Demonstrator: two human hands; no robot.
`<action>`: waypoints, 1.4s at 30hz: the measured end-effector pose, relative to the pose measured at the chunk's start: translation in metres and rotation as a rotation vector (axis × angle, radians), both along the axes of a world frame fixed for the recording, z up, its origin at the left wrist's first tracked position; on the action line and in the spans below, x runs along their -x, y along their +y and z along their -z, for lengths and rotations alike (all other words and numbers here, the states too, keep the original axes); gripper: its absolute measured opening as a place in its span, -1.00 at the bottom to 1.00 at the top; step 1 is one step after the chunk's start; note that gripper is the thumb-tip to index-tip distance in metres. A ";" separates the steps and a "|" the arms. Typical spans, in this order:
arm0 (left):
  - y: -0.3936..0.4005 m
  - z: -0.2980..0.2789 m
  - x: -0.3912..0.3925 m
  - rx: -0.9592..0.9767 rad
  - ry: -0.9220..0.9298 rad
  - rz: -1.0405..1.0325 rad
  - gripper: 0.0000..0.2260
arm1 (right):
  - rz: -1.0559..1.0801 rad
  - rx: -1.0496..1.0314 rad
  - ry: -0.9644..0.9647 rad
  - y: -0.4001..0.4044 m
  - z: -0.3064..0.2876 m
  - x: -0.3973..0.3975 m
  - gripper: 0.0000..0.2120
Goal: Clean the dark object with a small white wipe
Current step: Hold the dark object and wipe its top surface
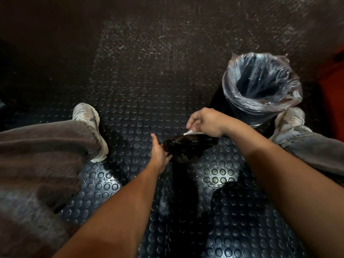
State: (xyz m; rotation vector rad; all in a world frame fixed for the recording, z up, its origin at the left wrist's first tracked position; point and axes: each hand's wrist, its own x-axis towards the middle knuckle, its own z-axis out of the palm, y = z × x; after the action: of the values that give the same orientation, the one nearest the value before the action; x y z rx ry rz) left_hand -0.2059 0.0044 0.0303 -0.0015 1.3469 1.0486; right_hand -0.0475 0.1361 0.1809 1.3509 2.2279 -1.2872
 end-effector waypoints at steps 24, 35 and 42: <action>-0.003 -0.003 0.000 -0.018 -0.004 0.015 -0.12 | 0.049 -0.166 -0.100 -0.004 -0.001 -0.041 -0.79; -0.003 -0.002 -0.002 -0.030 0.011 0.022 -0.10 | -0.023 0.004 0.082 -0.006 -0.005 -0.003 -0.87; -0.004 -0.003 -0.001 -0.021 0.009 0.016 -0.11 | 0.023 -0.125 -0.173 0.001 0.001 -0.022 -0.74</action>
State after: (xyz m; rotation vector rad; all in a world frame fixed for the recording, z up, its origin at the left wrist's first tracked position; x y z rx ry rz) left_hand -0.2050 0.0008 0.0329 0.0301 1.3422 1.0504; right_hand -0.0251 0.1373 0.1795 1.4753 2.2102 -1.0102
